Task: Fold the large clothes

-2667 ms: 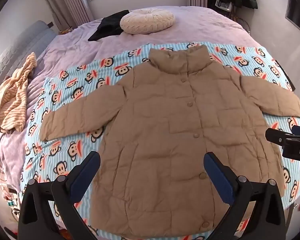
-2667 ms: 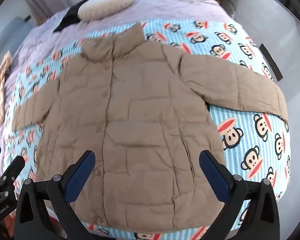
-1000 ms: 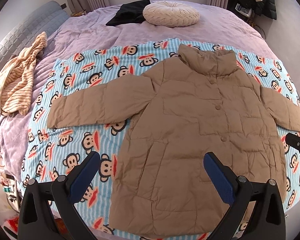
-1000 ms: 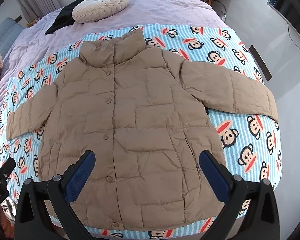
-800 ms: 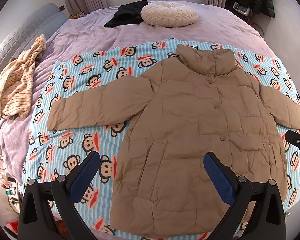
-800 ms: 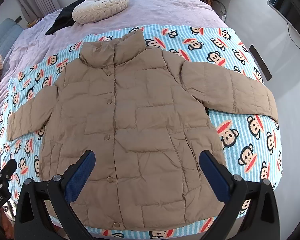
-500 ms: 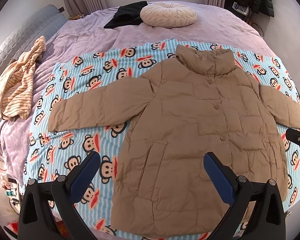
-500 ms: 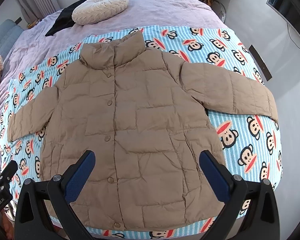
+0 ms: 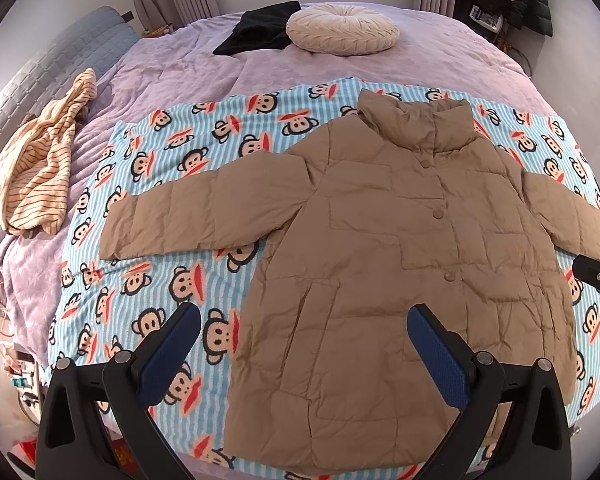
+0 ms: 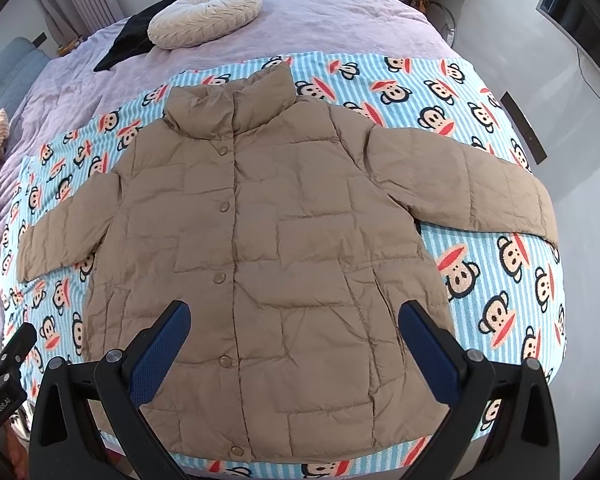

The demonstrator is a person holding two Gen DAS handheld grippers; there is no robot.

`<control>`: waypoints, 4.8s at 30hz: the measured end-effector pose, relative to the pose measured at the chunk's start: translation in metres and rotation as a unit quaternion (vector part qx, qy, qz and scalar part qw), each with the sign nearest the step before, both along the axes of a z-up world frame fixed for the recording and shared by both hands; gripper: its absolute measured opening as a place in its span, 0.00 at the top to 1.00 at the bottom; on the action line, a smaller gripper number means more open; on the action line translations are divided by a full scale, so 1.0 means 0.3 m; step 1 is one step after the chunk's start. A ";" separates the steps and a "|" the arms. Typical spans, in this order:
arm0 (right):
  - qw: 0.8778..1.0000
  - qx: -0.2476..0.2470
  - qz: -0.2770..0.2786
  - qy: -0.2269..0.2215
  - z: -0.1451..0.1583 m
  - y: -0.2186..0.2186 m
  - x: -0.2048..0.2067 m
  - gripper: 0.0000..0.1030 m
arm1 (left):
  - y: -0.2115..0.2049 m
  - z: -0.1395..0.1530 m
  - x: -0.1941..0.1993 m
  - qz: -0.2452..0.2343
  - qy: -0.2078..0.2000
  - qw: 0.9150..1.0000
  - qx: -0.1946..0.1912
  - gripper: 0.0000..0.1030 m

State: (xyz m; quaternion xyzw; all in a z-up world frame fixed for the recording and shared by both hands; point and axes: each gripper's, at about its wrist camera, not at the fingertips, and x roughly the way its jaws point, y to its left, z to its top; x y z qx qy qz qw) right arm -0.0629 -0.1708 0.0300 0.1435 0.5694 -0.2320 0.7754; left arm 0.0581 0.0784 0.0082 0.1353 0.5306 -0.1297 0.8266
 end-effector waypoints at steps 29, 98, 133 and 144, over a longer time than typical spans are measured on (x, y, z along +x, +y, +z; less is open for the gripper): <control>1.000 0.007 0.006 0.008 -0.030 -0.017 0.060 0.00 | -0.027 -0.020 0.044 0.005 0.007 1.000 0.004 0.00; 0.994 0.101 0.036 0.031 -0.204 0.213 0.149 0.00 | 0.267 -0.215 0.197 0.069 0.091 0.989 -0.096 0.00; 0.965 0.229 0.086 -0.099 -0.541 0.419 0.641 0.60 | 0.793 -0.707 0.934 0.219 0.045 0.934 -0.279 0.90; 0.932 0.338 0.066 -0.110 -0.774 0.535 0.878 0.89 | 0.541 -0.294 0.811 0.020 -0.068 0.965 -0.251 0.90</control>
